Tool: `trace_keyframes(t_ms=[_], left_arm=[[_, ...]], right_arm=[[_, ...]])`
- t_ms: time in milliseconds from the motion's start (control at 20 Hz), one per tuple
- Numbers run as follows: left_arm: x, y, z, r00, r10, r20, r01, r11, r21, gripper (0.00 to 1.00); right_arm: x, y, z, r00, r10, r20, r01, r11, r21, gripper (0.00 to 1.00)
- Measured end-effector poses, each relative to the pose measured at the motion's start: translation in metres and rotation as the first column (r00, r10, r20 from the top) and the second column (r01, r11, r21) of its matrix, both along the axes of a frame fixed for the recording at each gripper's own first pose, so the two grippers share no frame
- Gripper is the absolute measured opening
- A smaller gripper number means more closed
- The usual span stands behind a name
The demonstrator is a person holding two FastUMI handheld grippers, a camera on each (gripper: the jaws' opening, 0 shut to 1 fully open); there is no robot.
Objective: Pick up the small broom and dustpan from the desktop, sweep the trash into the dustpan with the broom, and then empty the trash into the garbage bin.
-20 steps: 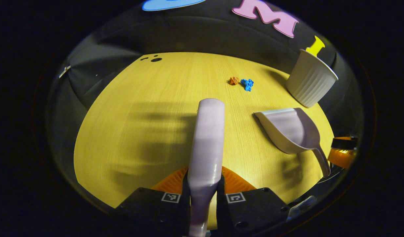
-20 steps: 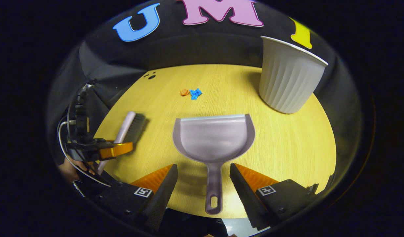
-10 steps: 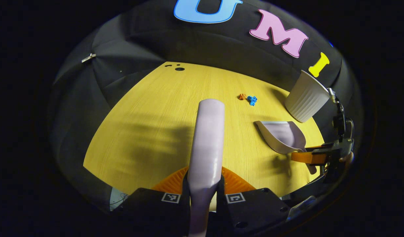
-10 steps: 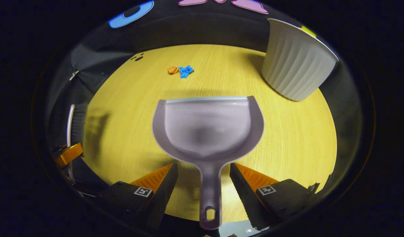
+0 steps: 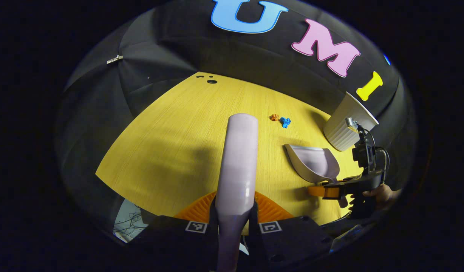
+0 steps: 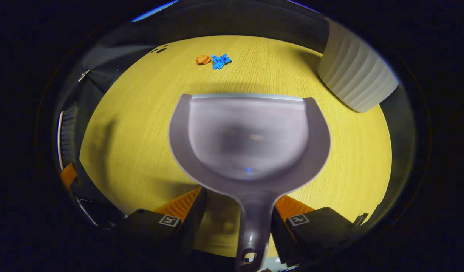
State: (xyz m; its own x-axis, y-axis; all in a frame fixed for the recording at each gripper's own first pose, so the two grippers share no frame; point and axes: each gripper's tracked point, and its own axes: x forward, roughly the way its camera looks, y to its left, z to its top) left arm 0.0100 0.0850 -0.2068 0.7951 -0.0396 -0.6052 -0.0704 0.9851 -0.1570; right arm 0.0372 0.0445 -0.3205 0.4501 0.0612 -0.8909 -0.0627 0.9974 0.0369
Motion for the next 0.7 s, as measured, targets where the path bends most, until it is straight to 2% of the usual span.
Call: trace_keyframes(t_ms=[150,200,250,350,400,450,550,600,650,700], left_arm=[[-0.006,0.001,-0.003,1.0,0.018,-0.016,-0.017,1.0,0.006,0.36],[-0.008,0.001,-0.005,0.999,0.025,-0.024,-0.025,1.0,0.005,0.34],[-0.009,0.001,-0.006,0.999,0.031,-0.03,-0.031,1.0,0.003,0.36],[-0.01,0.002,-0.007,0.998,0.045,-0.042,-0.044,0.999,0.002,0.36],[-0.009,0.002,-0.007,0.998,0.049,-0.045,-0.049,0.999,0.004,0.38],[-0.008,0.001,-0.007,0.997,0.055,-0.047,-0.055,0.998,0.008,0.34],[-0.004,0.003,-0.002,0.997,0.061,-0.047,-0.06,0.998,0.022,0.35],[0.001,0.005,0.002,0.997,0.067,-0.044,-0.066,0.997,0.029,0.35],[0.005,0.006,0.007,0.997,0.068,-0.041,-0.067,0.997,0.032,0.34],[0.01,0.006,0.012,0.997,0.066,-0.04,-0.065,0.997,0.035,0.34]], right_arm=[[0.001,-0.012,0.0,1.0,-0.011,0.001,0.011,1.0,-0.014,0.6],[0.001,-0.014,0.0,1.0,-0.021,-0.002,0.021,1.0,-0.002,0.47],[-0.001,-0.015,0.001,0.999,-0.033,-0.013,0.033,0.999,0.017,0.39],[0.001,-0.016,0.002,0.998,-0.049,-0.03,0.05,0.997,0.05,0.39],[0.002,-0.015,0.002,0.999,-0.042,-0.031,0.044,0.997,0.061,0.34],[0.002,-0.017,0.002,0.999,-0.033,-0.03,0.035,0.997,0.068,0.37],[0.004,-0.02,0.002,1.0,-0.006,-0.02,0.008,0.998,0.062,0.35],[0.005,-0.022,0.002,1.0,0.012,-0.017,-0.011,0.999,0.053,0.39],[0.004,-0.024,0.001,1.0,0.021,-0.017,-0.02,0.998,0.053,0.31],[0.004,-0.025,0.003,0.999,0.031,-0.013,-0.03,0.998,0.055,0.35]])
